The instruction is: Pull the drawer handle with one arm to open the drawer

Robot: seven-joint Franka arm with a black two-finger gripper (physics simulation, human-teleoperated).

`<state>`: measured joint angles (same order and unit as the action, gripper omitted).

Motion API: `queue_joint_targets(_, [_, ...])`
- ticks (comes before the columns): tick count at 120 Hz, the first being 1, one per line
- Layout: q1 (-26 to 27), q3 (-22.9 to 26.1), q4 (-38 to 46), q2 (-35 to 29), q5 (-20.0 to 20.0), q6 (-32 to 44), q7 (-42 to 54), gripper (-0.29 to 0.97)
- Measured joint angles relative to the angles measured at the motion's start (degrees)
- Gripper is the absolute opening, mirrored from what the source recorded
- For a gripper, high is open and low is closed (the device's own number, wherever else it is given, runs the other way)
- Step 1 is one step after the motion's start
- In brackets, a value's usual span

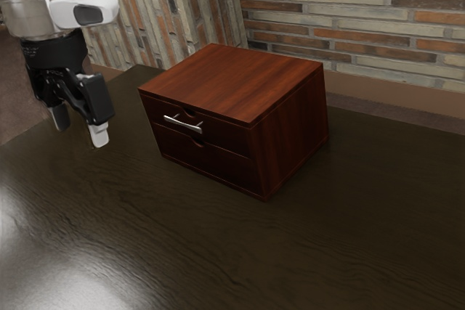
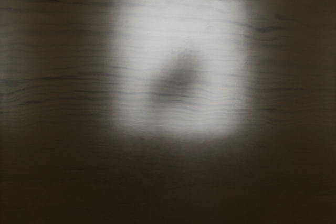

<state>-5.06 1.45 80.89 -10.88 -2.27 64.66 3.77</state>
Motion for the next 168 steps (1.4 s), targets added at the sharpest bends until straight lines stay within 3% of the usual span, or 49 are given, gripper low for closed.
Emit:
queue_joint_targets(28, [0.20,0.30,0.09,-0.22,-0.11,11.85,1.79,0.68])
queue_joint_targets(36, [3.36,0.93,-0.10,-0.71,-0.07,13.40,3.63,0.68])
queue_joint_targets(46, [6.38,1.19,0.16,1.06,-0.96,14.84,9.75,0.68])
queue_joint_targets(78, [7.16,1.11,0.82,2.56,-0.56,16.72,35.35,0.68])
queue_joint_targets(89, [6.59,0.96,7.36,-1.92,-0.63,17.74,42.73,0.68])
queue_joint_targets(104, [6.58,-0.02,21.95,-9.49,-2.73,26.66,51.95,0.68])
queue_joint_targets(168, [6.31,-1.98,32.26,-4.43,-4.51,54.71,78.41,0.68])
